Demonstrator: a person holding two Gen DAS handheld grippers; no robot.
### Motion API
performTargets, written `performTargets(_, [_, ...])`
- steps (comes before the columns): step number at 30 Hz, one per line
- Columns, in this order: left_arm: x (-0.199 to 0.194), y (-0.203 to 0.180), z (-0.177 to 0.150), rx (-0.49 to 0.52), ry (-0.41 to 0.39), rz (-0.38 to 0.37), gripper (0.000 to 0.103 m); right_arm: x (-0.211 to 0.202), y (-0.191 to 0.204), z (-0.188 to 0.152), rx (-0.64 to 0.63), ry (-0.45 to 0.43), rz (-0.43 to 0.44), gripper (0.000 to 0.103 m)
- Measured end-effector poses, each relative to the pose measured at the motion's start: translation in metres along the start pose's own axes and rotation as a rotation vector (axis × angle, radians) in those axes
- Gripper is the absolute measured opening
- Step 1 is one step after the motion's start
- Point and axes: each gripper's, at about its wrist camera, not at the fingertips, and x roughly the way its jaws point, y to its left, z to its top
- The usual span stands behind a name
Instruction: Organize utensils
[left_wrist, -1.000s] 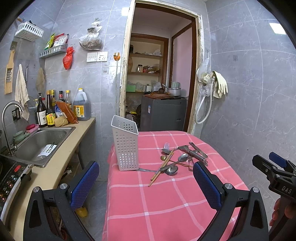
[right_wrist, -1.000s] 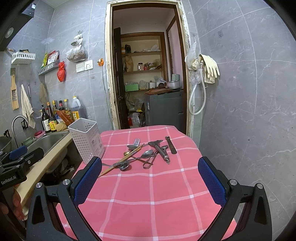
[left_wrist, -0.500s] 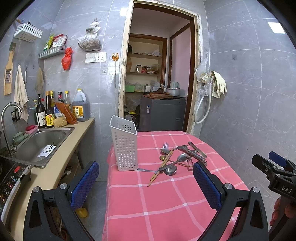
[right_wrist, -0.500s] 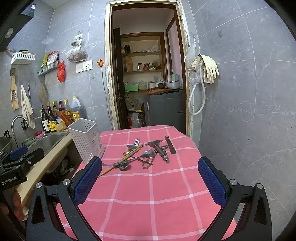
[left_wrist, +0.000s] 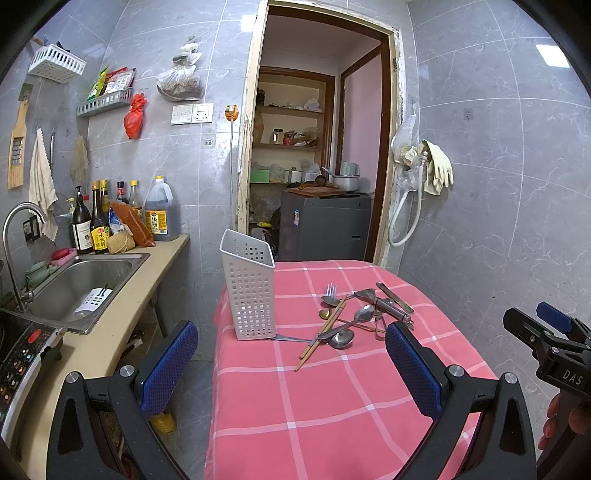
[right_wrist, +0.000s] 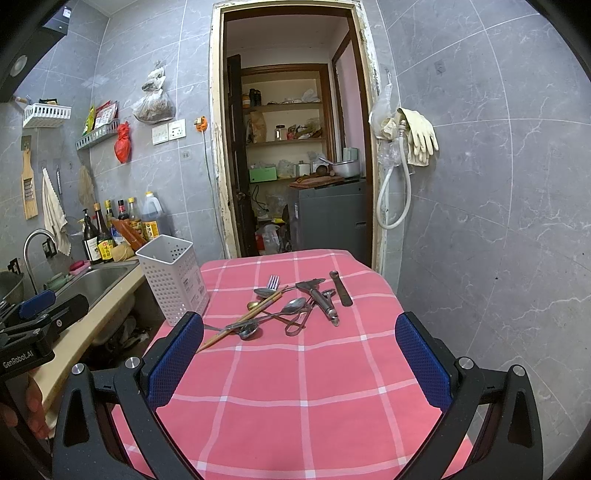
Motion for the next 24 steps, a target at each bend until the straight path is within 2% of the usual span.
performTargets(24, [0.0059, 0.0001, -0.0026, 0.004, 0.020, 0.000, 0.102, 0.0009, 0.0004, -0.0003, 0.001, 0.005, -0.002, 0.102])
